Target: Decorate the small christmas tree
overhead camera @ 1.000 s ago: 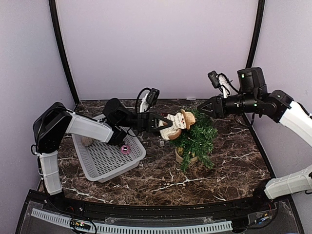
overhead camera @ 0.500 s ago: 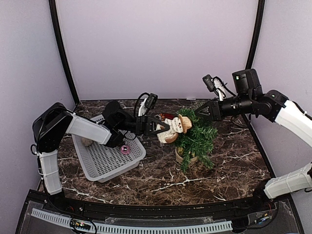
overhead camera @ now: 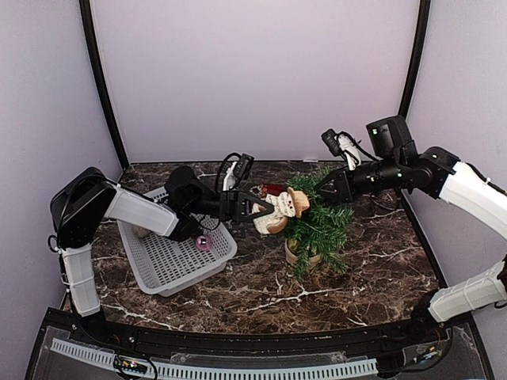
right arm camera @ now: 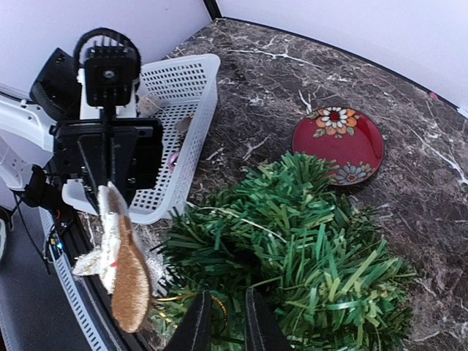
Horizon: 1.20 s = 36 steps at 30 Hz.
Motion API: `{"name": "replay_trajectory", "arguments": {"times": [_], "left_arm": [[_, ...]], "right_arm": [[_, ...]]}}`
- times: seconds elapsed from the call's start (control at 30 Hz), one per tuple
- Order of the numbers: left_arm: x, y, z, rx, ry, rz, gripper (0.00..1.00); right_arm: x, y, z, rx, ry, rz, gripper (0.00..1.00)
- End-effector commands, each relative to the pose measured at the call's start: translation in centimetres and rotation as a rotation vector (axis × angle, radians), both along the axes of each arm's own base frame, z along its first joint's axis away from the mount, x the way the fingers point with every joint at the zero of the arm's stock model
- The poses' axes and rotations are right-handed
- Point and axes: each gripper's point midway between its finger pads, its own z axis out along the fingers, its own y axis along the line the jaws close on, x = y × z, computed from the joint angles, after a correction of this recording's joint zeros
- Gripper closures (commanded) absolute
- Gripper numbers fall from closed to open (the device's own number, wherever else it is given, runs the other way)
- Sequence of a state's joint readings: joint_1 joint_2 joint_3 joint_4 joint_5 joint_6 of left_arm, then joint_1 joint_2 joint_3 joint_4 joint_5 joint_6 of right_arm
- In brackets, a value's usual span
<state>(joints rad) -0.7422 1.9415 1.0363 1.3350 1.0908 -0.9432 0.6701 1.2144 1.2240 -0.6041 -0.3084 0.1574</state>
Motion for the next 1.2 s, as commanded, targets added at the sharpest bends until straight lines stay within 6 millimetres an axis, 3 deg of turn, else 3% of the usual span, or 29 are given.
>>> {"name": "replay_trajectory", "arguments": {"times": [0.0, 0.47, 0.63, 0.8, 1.17], "left_arm": [[-0.6, 1.0, 2.2, -0.042, -0.061, 0.015, 1.0], [0.4, 0.9, -0.9, 0.034, -0.005, 0.075, 1.0], [0.9, 0.6, -1.2, 0.06, -0.006, 0.096, 0.99], [0.9, 0.5, -1.1, 0.08, -0.027, 0.104, 0.81], [-0.6, 2.4, 0.3, 0.082, -0.075, 0.152, 0.55]], "right_arm": [[0.9, -0.6, -0.9, -0.051, -0.01, -0.053, 0.85], [0.6, -0.4, -0.8, -0.05, -0.009, -0.036, 0.81], [0.5, -0.5, -1.0, -0.056, -0.004, -0.037, 0.77], [0.4, -0.5, -0.2, -0.047, -0.016, -0.039, 0.73], [-0.3, -0.9, 3.1, 0.003, -0.068, -0.046, 0.66]]}}
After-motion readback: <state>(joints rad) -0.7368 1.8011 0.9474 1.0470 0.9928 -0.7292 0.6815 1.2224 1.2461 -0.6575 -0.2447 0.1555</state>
